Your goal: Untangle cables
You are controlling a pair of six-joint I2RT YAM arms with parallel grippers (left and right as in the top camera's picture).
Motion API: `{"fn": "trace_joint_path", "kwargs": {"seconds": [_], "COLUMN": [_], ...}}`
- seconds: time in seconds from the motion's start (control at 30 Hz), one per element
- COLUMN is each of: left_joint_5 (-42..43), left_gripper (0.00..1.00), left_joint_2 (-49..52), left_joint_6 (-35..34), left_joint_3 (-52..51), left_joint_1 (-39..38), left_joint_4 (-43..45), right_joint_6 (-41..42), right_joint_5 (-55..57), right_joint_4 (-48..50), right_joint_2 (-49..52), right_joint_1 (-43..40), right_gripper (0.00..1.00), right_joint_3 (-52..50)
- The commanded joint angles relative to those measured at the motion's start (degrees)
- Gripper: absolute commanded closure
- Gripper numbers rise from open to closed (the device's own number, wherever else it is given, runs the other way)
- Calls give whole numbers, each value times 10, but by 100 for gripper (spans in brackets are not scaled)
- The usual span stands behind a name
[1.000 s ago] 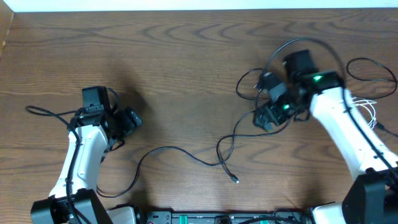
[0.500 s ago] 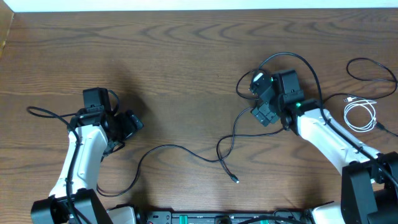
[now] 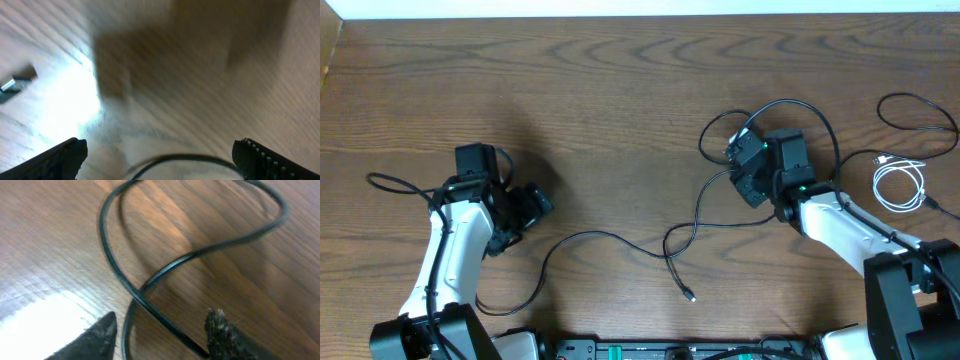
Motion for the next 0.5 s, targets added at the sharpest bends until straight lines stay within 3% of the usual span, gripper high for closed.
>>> {"fn": "trace_joint_path", "kwargs": {"seconds": [0.0, 0.03, 0.2, 0.27, 0.37, 0.47], "left_joint_5": [21, 21, 87, 132, 178, 184], "left_gripper": [2, 1, 4, 18, 51, 69], "left_joint_2": [4, 3, -22, -41, -72, -104], "left_joint_6": [12, 18, 21, 20, 6, -10], "left_joint_3": [3, 3, 30, 48, 69, 71], "left_joint_1": [2, 3, 3, 3, 3, 3], "left_joint_4": [-17, -17, -19, -19, -19, -30], "right_joint_6": [37, 51, 139, 173, 257, 321], "right_joint_5": [-87, -86, -116, -137, -160, -177], "right_joint_4": [2, 2, -10, -14, -19, -31], "right_joint_2": [5, 5, 5, 5, 5, 5], "right_joint_1": [-11, -12, -22, -23, -23, -23], "right_gripper": [82, 99, 99, 99, 99, 99], "right_joint_3": [-5, -5, -5, -5, -5, -5]}}
